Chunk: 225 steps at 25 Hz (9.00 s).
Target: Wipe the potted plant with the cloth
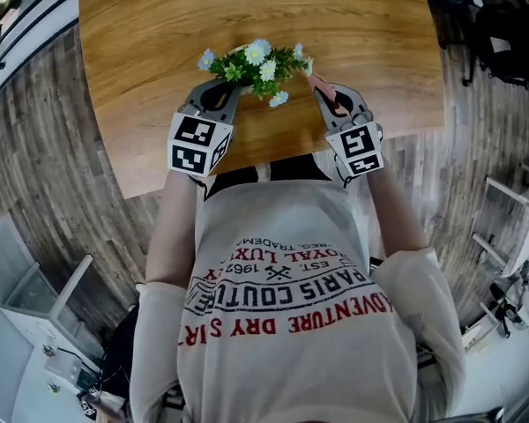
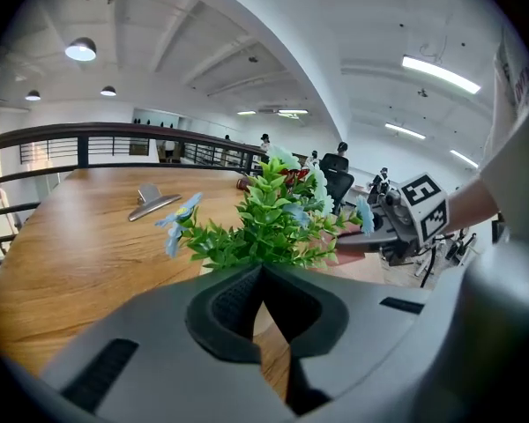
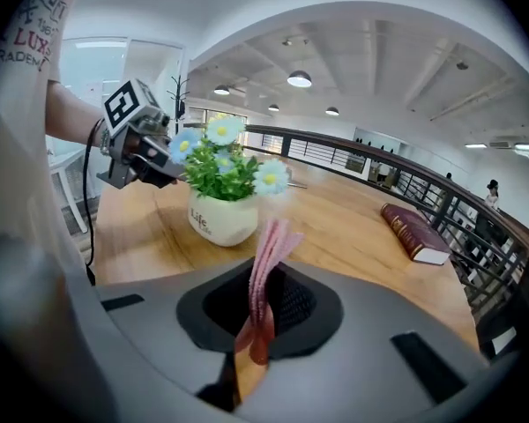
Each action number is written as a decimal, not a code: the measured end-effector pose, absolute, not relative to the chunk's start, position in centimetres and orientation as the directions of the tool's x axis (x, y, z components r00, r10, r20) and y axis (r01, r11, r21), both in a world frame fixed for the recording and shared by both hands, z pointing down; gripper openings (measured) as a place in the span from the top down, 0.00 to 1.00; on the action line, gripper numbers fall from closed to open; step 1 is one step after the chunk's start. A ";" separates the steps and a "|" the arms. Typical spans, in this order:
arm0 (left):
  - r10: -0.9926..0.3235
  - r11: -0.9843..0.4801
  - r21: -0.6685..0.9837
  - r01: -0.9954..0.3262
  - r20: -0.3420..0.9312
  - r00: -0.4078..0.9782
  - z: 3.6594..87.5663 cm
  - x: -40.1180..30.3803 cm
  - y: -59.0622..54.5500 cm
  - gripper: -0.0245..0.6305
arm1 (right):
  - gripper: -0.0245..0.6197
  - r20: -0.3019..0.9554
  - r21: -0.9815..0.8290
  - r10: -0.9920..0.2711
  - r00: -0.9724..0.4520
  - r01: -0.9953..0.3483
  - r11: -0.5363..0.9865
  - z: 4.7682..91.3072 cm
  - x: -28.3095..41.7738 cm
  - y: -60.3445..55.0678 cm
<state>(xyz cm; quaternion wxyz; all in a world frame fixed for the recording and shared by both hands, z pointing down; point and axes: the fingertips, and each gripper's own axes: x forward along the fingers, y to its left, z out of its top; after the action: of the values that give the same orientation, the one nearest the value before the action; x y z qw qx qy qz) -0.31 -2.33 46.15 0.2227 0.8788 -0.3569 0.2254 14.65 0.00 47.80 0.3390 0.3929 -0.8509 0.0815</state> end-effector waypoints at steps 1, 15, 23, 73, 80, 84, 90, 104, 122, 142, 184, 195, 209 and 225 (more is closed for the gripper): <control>-0.537 -0.632 0.233 -0.739 0.557 0.634 46.1 -0.3 -2.3 0.94 | 0.90 0.640 0.127 -0.609 -0.469 -0.717 0.685 47.6 15.2 -0.8; -0.697 -0.329 0.212 -0.920 0.604 0.388 46.2 0.2 -1.0 0.94 | 0.90 0.629 0.056 -0.375 -0.682 -0.441 0.896 47.9 13.3 -10.0; -0.742 -0.208 0.216 -0.954 0.600 0.298 46.5 0.3 -0.7 0.94 | 0.90 0.655 0.079 -0.155 -0.739 -0.137 0.987 47.9 7.4 -12.7; -0.769 -0.159 0.197 -0.967 0.590 0.247 46.4 -1.0 -1.6 0.94 | 0.90 0.777 -0.074 0.394 -0.491 0.551 0.831 50.4 7.5 -7.7; -0.801 -0.145 0.140 -0.980 0.564 0.199 44.5 -2.1 -2.0 0.94 | 0.90 0.808 0.003 0.202 -0.553 0.346 0.938 46.8 6.2 -11.7; -0.833 -0.159 0.101 -0.982 0.519 0.188 41.8 -3.5 -2.6 0.94 | 0.90 0.776 0.005 0.136 -0.615 0.221 0.975 43.4 3.9 -12.1; -0.876 -0.194 0.066 -0.979 0.437 0.203 37.8 -7.6 -3.1 0.94 | 0.90 0.742 0.099 -0.061 -0.668 0.019 0.995 39.0 -1.1 -12.8; -0.844 -0.361 0.060 -0.931 0.404 0.354 35.5 -20.3 -2.2 0.94 | 0.90 0.718 0.038 -0.228 -0.657 -0.291 0.956 36.6 -14.5 -7.8; -0.679 -0.556 0.128 -0.822 0.501 0.537 41.0 -20.3 0.9 0.94 | 0.90 0.787 -0.043 -0.497 -0.367 -0.835 0.549 49.5 -8.6 -3.4; -0.607 -0.642 0.142 -0.753 0.505 0.613 42.0 -17.9 1.5 0.94 | 0.90 0.757 -0.247 -0.596 -0.266 -0.962 0.116 50.9 -4.6 -2.2; -0.501 -0.787 0.155 -0.597 0.404 0.765 45.3 -3.9 0.7 0.38 | 0.90 0.784 -0.074 -0.560 -0.268 -0.936 0.343 49.1 14.2 1.9; -0.382 -0.890 0.055 -0.453 0.451 0.806 48.3 -0.5 -2.7 0.25 | 0.90 0.752 -0.068 -0.569 -0.334 -0.897 0.437 50.3 15.6 -2.8; -0.221 -0.971 -0.020 -0.238 0.448 0.866 49.3 2.5 -4.3 0.18 | 0.90 0.752 -0.080 -0.548 -0.368 -0.875 0.478 52.3 15.0 -4.9; -0.033 -0.999 0.023 -0.048 0.429 0.903 49.0 5.6 -3.9 0.18 | 0.90 0.736 -0.080 -0.572 -0.362 -0.886 0.457 52.6 15.6 -4.6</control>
<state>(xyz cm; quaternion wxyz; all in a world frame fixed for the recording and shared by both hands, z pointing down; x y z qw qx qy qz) 5.60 -3.89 48.98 0.0163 0.9752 -0.0208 0.2197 15.60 -4.61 52.63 0.3251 0.4619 -0.7892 0.2410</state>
